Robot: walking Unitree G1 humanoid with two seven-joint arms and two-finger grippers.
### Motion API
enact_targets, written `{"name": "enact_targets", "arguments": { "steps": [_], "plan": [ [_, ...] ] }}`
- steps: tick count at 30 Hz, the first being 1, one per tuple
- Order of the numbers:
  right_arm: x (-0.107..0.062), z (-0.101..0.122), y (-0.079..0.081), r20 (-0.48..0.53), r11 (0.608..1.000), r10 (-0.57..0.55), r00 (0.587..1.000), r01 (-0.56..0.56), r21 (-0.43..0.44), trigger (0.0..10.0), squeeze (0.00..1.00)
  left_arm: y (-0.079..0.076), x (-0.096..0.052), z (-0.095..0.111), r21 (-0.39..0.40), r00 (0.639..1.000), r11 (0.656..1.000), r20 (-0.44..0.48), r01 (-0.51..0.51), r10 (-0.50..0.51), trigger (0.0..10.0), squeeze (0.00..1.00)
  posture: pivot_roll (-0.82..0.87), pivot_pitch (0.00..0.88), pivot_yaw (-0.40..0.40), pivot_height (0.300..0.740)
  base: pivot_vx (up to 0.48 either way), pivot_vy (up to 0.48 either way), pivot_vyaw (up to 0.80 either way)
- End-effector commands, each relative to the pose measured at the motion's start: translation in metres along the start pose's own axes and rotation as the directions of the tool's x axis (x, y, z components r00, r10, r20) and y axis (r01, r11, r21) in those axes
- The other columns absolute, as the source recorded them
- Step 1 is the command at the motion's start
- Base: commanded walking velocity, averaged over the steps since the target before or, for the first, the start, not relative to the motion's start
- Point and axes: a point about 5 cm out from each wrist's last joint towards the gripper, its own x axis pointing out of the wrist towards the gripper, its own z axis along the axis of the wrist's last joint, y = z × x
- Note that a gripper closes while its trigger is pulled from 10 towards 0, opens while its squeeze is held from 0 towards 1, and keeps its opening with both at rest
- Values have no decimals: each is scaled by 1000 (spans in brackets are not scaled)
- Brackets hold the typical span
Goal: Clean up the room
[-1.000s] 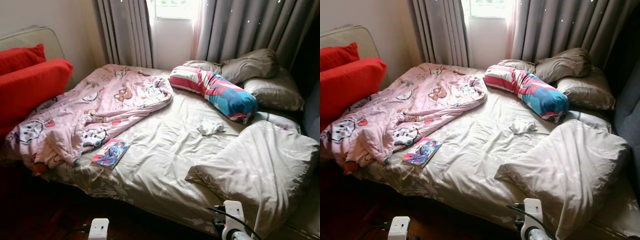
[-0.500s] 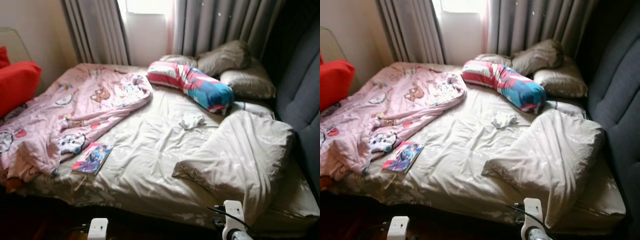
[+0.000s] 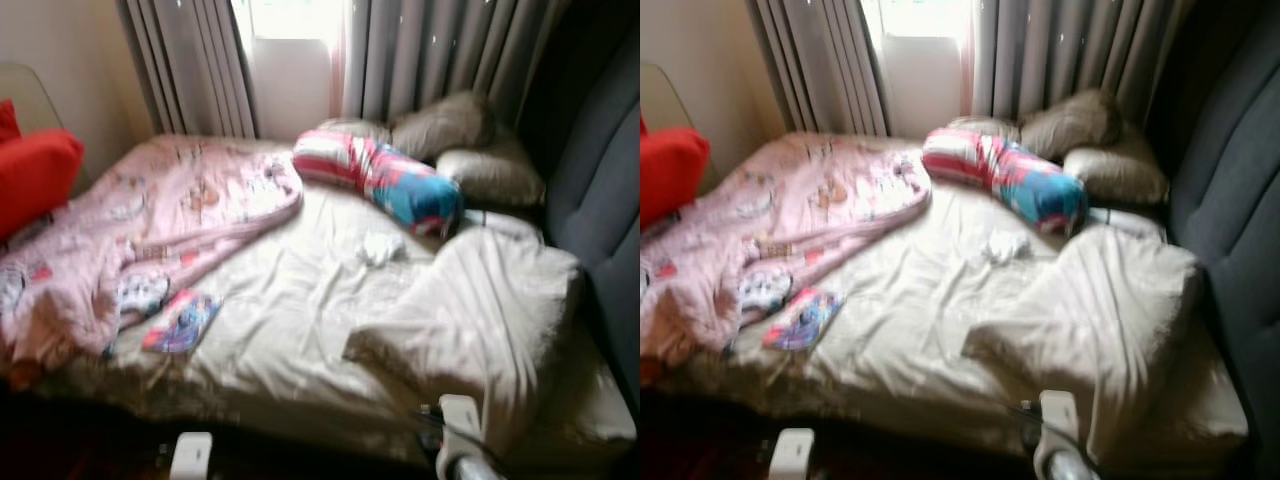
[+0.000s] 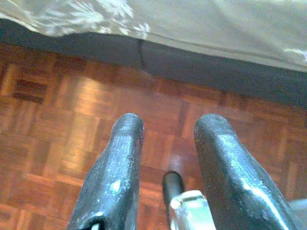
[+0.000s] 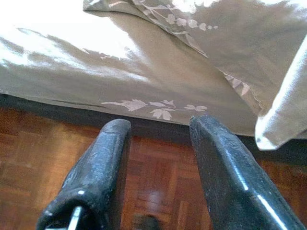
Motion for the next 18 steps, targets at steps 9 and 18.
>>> {"name": "enact_targets", "arguments": {
  "steps": [9,18],
  "plan": [
    [-1,-3,-7,-17,1000,-18,1000,18,-11,10000,0,-5,-1,-3,5,1000,1000,13,19,-19,10000,0,-48,0,17,726,0,0,-222],
    [-1,-3,-8,-16,1000,-16,1000,16,-15,10000,0,-7,-2,3,6,995,999,88,43,-44,10000,0,-51,0,18,726,0,0,-772]
  ]
}}
